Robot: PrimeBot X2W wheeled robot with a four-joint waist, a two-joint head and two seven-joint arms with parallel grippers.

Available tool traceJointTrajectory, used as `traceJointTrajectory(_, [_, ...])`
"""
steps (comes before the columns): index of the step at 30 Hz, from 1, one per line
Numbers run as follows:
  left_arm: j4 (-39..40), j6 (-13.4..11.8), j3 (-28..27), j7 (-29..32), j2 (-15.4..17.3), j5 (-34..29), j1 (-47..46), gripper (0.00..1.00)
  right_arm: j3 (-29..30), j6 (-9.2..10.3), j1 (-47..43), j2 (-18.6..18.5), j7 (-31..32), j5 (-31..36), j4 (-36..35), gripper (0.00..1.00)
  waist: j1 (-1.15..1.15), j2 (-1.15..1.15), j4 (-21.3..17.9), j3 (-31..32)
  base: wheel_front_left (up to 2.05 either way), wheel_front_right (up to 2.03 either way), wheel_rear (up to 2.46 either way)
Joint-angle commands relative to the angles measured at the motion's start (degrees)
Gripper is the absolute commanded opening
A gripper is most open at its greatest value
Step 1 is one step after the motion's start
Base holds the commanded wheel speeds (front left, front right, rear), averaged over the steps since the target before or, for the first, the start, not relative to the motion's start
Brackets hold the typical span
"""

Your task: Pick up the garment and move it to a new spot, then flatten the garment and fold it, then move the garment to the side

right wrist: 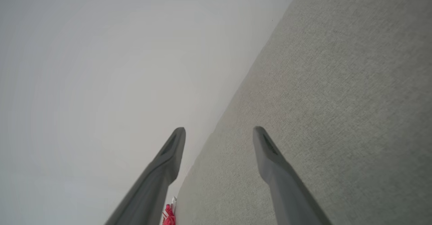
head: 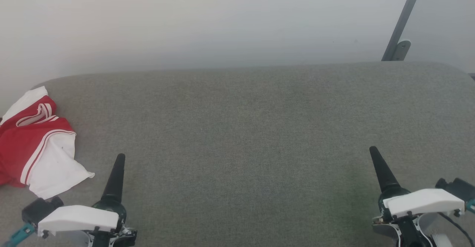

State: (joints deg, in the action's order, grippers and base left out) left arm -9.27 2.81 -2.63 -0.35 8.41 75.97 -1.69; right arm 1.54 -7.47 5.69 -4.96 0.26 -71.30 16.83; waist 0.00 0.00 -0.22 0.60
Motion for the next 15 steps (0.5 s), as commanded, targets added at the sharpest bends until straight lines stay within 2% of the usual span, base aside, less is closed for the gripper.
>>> traceJointTrajectory(1, [1.1, -0.3, 0.3, -0.6, 0.8, -2.1, -0.7, 1.0, -0.2, -0.02, 1.9, -0.4, -0.5, 2.0, -0.6, 1.0, 0.0, 0.0, 0.0, 0.0, 0.0, 0.0, 0.0])
traceJointTrajectory(9, [1.2, -2.0, 2.6, -3.0, 3.6, -13.1, -0.8, 1.0, 0.2, -0.02, 2.4, -0.1, -0.1, 13.9, -0.2, 1.0, 0.0, 0.0, -0.1, 0.4, 0.0, 0.0, 0.0])
traceJointTrajectory(15, [1.6, -2.3, 3.1, -4.2, 4.7, -19.5, -1.0, 1.0, 0.5, -0.02, 2.6, 0.0, 0.1, 21.5, -0.4, 1.0, 0.0, 0.0, -0.2, 0.5, 0.0, 0.0, 0.0])
